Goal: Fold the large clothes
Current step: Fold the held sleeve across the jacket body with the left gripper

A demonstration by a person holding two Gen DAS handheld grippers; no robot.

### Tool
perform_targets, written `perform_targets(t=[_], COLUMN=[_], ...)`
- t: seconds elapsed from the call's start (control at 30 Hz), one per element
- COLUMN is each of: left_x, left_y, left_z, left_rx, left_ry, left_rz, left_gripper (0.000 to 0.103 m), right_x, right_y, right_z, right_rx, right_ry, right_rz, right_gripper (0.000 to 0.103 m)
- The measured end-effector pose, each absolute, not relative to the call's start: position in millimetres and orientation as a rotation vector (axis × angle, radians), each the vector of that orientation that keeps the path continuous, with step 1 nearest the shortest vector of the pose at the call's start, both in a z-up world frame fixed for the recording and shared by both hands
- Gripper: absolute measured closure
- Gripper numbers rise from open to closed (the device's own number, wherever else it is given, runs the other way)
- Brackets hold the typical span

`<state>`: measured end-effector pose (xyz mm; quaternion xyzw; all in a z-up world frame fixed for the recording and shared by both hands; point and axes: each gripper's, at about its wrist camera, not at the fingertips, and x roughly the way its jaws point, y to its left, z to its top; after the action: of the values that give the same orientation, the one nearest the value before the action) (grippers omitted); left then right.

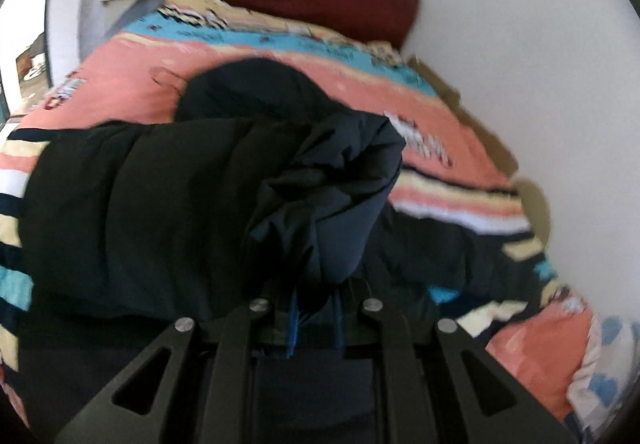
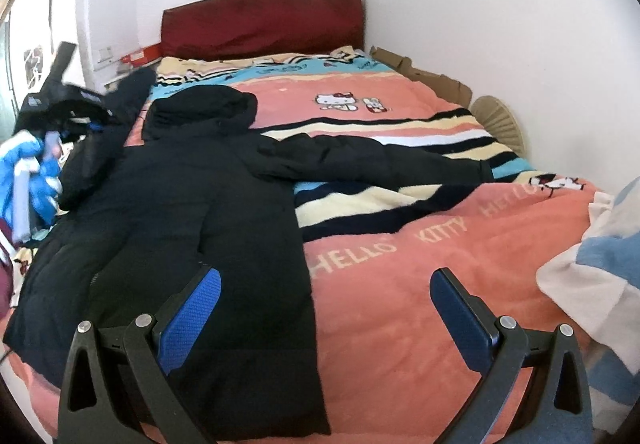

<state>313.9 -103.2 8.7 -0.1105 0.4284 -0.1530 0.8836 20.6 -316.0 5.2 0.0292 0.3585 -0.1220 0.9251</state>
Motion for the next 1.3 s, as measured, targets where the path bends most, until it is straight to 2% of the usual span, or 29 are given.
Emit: perform_targets(t=[0.23,0.43,0.7,0.83,1.03,1.1,1.13,1.3], left_x=[315,313,308,299,279,272,267,266], left_y=[-170,-177,-178,-180,-176,-168,-159,-109], left_z=[-65,-96,-92,-88,-69,-59,-51,-28], left_rx=[-0.107,-0.072,-0.066,-0.073,-0.054,-0.055,-0.052,-0.051], left_ry=[1.023,1.085,1.1,1.107,1.083,1.066,1.047,0.992], left_rz=[-0.35,-0.321,-0.33,-0.371,-0.437,-0.448,-0.448,-0.392], left_gripper=[0.09,0.089,0.077,0.065,0.065,0.062,0.059,0.058], right_x=[37,41,42,40,35,33,32,34], right_y=[-329,-336,-340,-343,-347,-344,-343,-336], right_z=[-9,-20,-29,-28,-22,-19,-17,-14], right_rx=[0.08,0.094,0.115,0.123,0.132,0.122,0.117,0.11], right_ry=[0.759,0.784,0.802,0.797,0.778,0.767,0.763,0.765], right_rz=[-0.246,-0.231,-0.205,-0.206,-0.22,-0.223,-0.225,-0.226], right_gripper=[0.0,0.0,0.0,0.0,0.0,0.0,0.0,0.0])
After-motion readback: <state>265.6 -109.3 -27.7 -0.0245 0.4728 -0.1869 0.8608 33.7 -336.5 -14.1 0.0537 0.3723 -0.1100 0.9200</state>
